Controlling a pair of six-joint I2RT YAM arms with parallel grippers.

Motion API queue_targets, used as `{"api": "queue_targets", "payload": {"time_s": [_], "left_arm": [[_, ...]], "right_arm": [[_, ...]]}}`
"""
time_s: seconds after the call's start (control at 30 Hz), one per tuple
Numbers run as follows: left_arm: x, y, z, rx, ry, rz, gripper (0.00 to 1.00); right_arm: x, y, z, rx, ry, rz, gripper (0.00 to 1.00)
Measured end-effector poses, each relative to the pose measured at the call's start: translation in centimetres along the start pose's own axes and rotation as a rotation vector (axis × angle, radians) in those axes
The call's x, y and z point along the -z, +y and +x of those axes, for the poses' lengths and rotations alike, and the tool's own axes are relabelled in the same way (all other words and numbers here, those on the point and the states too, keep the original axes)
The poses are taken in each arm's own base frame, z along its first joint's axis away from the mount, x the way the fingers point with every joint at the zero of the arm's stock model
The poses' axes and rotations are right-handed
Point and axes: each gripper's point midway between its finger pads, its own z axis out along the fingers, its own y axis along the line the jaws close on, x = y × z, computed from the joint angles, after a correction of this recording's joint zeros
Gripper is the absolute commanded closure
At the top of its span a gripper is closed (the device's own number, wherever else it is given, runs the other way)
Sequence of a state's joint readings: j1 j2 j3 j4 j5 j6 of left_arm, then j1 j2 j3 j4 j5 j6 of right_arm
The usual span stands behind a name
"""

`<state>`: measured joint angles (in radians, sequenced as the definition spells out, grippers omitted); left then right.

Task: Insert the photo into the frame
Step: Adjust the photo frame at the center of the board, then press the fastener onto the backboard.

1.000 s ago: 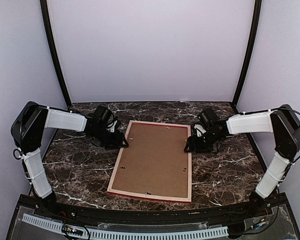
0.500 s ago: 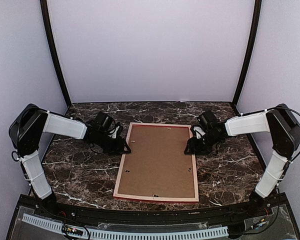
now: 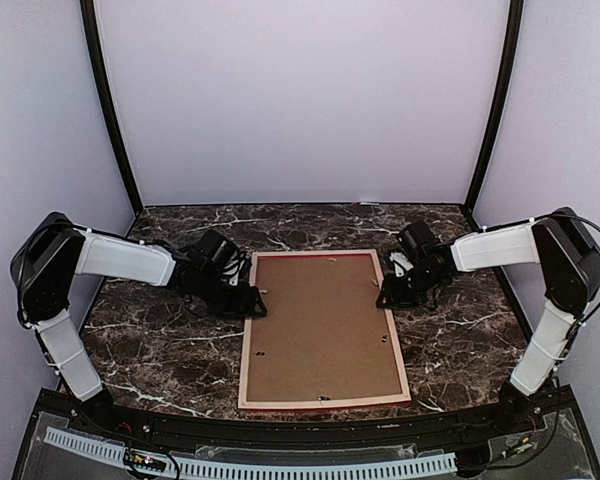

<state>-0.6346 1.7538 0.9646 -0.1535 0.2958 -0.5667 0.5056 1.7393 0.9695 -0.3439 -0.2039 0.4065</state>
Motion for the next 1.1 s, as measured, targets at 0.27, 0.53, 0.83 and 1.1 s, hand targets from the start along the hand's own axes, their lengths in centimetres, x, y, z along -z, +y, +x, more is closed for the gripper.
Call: {"api": "queue_targets", "payload": {"time_s": [0.27, 0.53, 0.83, 1.1], "left_arm": [[1.4, -1.1, -4.1, -0.087, -0.078, -0.078, 0.26], [0.0, 0.8, -5.4, -0.134, -0.055, -0.21, 0.26], [-0.7, 2.2, -6.5, -0.169, -0.042, -0.312, 0.28], [-0.9, 3.3, -6.8, -0.171, -0.033, -0.343, 0.32]], "right_arm": [[0.3, -0.2, -0.1, -0.009, -0.015, 0.013, 0.81], [0.3, -0.3, -0.1, -0.02, -0.018, 0.016, 0.84], [0.3, -0.3, -0.1, -0.023, -0.019, 0.015, 0.85], [0.2, -0.3, -0.1, -0.023, -0.021, 0.014, 0.85]]}}
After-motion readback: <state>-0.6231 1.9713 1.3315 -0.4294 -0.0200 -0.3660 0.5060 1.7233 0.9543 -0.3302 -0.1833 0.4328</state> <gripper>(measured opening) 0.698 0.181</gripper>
